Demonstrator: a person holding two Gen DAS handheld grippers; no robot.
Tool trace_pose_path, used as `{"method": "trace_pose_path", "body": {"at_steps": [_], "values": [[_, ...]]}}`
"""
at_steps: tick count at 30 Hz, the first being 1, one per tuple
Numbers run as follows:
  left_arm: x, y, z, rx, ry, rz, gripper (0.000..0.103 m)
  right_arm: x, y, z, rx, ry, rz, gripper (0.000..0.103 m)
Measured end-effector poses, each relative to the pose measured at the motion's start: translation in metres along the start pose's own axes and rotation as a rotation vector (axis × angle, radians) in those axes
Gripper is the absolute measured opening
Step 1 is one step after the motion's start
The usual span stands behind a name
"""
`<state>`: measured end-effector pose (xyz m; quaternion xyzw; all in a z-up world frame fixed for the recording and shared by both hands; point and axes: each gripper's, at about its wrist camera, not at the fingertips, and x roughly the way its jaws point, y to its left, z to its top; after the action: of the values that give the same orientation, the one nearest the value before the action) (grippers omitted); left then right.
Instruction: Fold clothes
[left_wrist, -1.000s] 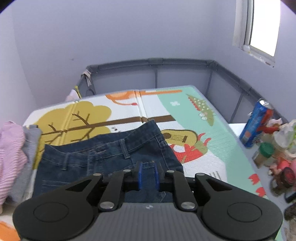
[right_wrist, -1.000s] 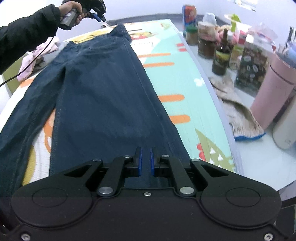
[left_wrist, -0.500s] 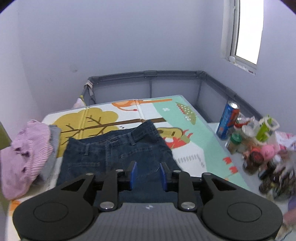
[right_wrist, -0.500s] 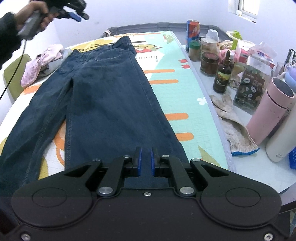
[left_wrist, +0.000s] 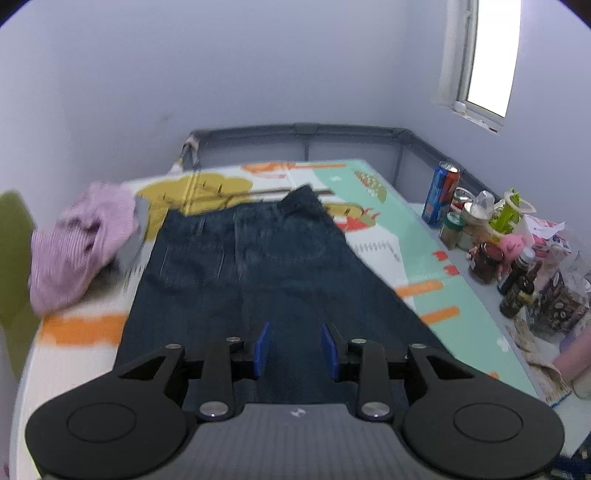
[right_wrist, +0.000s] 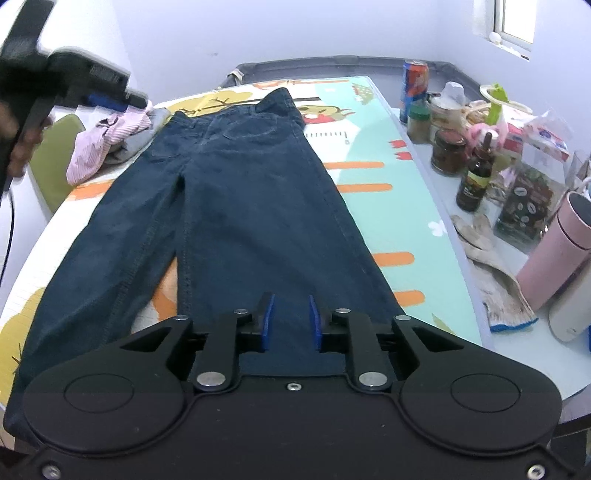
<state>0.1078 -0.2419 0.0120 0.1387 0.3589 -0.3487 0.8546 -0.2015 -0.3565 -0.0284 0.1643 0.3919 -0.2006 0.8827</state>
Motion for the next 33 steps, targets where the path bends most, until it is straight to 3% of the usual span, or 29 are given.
{"method": "trace_pose_path", "body": {"at_steps": [5,11,18,33], "values": [[-0.015,0.016,-0.052,-0.026,0.048,0.073,0.036,0.002,0.017,0.009,-0.004,-0.005,0.013,0.023],[-0.031,0.049,-0.089,-0.120,0.093,0.093,0.037,0.005,0.041,0.018,-0.022,-0.006,0.009,0.030],[-0.058,0.082,-0.118,-0.171,0.104,0.075,0.043,0.013,0.080,0.021,-0.014,0.003,-0.019,0.037],[-0.093,0.125,-0.160,-0.161,0.127,0.107,0.053,0.029,0.167,-0.002,-0.055,0.054,-0.051,0.047]]}}
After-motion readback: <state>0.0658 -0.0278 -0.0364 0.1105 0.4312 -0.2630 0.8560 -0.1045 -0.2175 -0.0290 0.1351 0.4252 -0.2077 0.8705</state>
